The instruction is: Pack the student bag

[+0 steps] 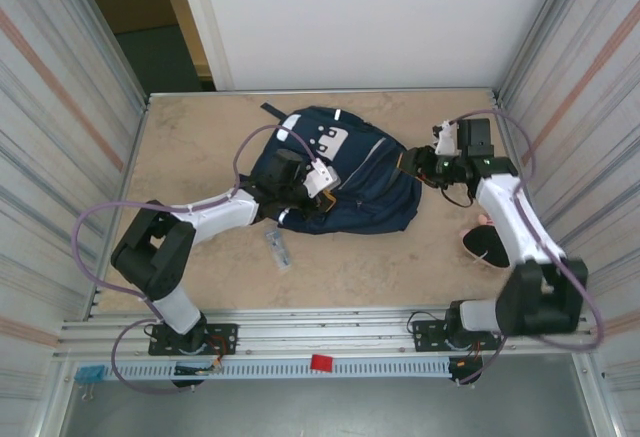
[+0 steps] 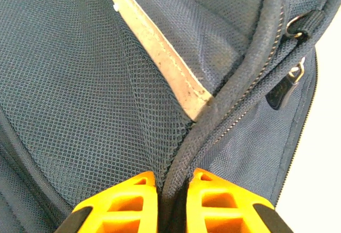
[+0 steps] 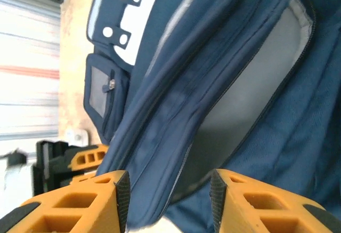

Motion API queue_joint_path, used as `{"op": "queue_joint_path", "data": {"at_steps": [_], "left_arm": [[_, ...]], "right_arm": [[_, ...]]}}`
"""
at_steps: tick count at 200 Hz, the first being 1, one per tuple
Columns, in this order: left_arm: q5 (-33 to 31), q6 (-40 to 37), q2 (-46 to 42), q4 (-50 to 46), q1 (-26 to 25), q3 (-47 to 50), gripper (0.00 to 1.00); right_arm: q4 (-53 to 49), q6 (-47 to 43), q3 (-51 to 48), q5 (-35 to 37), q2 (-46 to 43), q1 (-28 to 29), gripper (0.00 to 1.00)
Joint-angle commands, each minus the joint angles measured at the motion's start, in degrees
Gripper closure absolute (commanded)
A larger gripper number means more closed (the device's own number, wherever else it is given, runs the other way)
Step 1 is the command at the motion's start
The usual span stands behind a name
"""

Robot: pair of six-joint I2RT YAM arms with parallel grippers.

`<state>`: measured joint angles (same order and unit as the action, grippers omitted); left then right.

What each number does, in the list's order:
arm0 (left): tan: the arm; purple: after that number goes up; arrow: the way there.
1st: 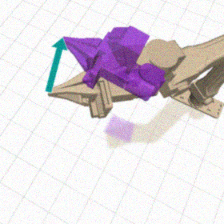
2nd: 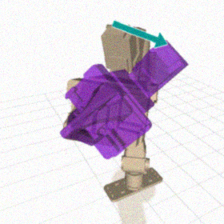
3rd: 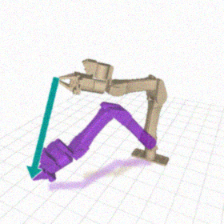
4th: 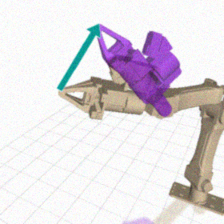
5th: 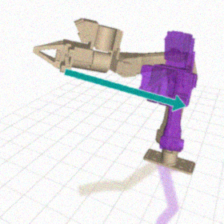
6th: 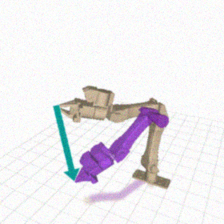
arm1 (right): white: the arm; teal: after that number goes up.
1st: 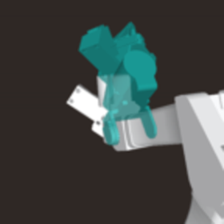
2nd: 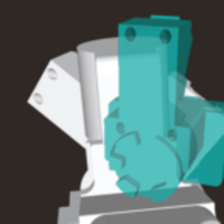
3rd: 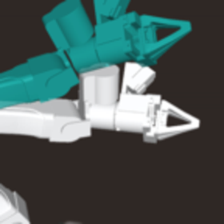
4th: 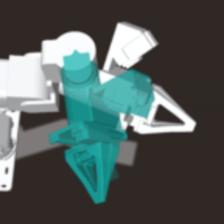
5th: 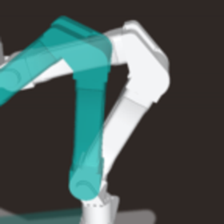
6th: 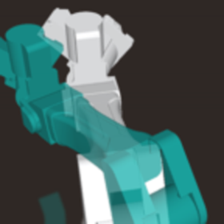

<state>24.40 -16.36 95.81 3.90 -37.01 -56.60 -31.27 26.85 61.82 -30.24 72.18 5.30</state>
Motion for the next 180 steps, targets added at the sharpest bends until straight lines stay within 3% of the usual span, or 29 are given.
{"op": "queue_joint_path", "data": {"at_steps": [1,39,70,115,153,180], "left_arm": [[4.38,9.92,-0.35,-1.63,-0.93,-1.47,1.0],[5.33,14.91,0.27,-2.4,-0.95,-2.16,1.0],[6.63,14.88,1.16,-2.95,-0.95,-2.32,1.0],[6.75,14.34,1.45,-5.27,-0.87,-3.16,1.0],[8.38,15.34,1.52,-3.98,-0.87,-3.08,1.0],[8.99,14.57,1.5,-4.53,-0.87,-3.52,1.0]], "right_arm": [[-8.49,0.03,-2.47,16.98,-9.13,7.14,0.56],[-7.14,11.17,-10.54,29.9,-17.23,24.46,0.63],[-0.13,14.55,-14.27,35.86,-15.77,35.12,0.63],[9.45,12.48,-11.83,40.19,-3.45,39.93,0.6],[13.3,13.71,-11.28,48.44,2.0,39.51,0.6],[16.82,12.14,-10.87,49.22,3.23,38.21,0.61]]}}
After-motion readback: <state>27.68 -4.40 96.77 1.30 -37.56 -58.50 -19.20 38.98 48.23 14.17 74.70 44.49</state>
